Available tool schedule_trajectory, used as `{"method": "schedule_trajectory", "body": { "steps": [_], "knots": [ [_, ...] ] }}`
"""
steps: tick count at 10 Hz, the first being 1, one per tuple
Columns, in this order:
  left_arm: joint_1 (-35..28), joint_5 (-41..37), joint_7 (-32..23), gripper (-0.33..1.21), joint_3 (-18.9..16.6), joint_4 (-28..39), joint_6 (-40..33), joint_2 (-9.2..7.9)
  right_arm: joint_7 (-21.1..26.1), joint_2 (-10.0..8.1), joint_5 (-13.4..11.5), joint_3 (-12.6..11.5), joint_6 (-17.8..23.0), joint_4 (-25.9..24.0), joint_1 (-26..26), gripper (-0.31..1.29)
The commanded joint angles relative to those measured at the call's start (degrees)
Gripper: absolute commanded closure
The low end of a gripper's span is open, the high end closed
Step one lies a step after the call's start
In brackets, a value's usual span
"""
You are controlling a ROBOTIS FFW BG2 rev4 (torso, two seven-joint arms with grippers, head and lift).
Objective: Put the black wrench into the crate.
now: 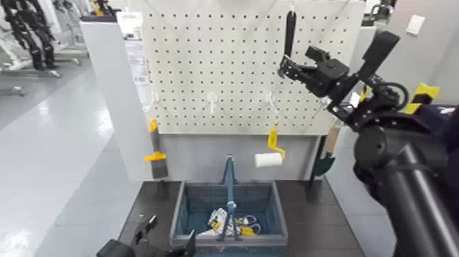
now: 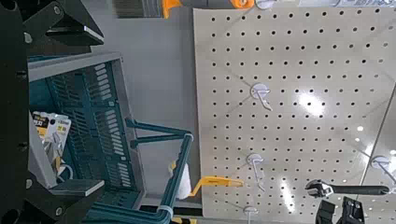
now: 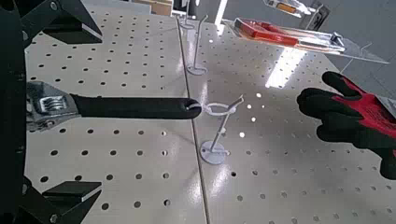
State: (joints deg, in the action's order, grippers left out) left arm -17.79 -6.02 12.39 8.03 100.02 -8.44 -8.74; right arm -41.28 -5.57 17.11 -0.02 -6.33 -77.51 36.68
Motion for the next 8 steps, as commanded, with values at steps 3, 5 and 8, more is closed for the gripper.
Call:
{"method": "schedule_trajectory", "body": {
  "steps": [3,5,8],
  "knots": [
    [0.39,-0.04,0.36,0.21,0.14,-0.17,0.00,-0.05,-5.91,-0.23,1.52,0.99,-2.72,6.14,4.72,0.24],
    [0.48,-0.04,0.45,0.21,0.32,-0.17,0.00,-0.14,-7.06,-0.23,2.22,1.25,-5.10,6.84,5.42,0.84],
    [0.48,-0.04,0.53,0.21,0.32,-0.17,0.00,-0.14,-7.32,-0.23,0.20,1.42,-4.48,6.14,5.51,1.10]
  ]
}}
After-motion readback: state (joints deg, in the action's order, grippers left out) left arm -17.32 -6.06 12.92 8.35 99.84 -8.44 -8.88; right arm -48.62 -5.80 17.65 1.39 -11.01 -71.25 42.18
